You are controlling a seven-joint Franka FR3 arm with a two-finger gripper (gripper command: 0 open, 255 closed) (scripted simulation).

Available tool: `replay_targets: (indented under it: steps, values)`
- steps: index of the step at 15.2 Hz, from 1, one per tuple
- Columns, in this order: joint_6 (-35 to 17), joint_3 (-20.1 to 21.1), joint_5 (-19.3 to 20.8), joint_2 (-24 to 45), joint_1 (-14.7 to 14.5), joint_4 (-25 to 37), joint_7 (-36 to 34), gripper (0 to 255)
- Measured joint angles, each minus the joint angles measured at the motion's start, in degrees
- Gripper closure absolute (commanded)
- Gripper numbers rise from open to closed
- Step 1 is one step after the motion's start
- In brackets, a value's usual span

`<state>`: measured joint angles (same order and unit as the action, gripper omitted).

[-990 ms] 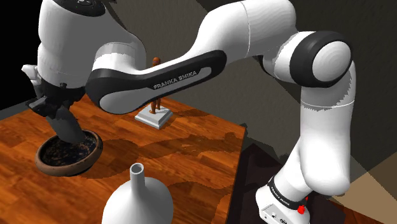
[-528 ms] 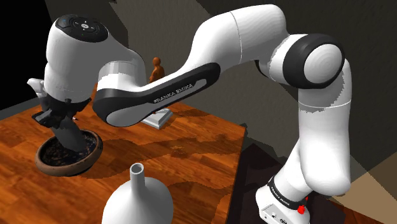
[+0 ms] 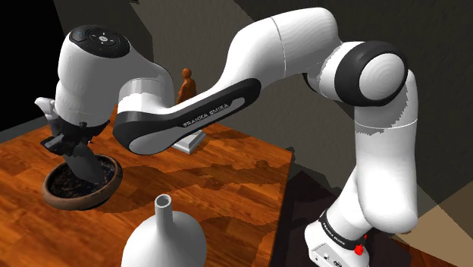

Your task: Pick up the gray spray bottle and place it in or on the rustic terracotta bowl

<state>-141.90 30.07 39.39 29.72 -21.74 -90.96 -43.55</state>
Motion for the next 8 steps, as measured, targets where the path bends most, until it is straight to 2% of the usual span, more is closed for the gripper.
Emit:
replay_targets:
  steps: [6,8]
  values:
    - [0.0,0.0,0.0,0.0,0.0,0.0,0.0,0]
    - [0.5,0.8,-1.1,-2.1,0.8,-1.5,0.4,0]
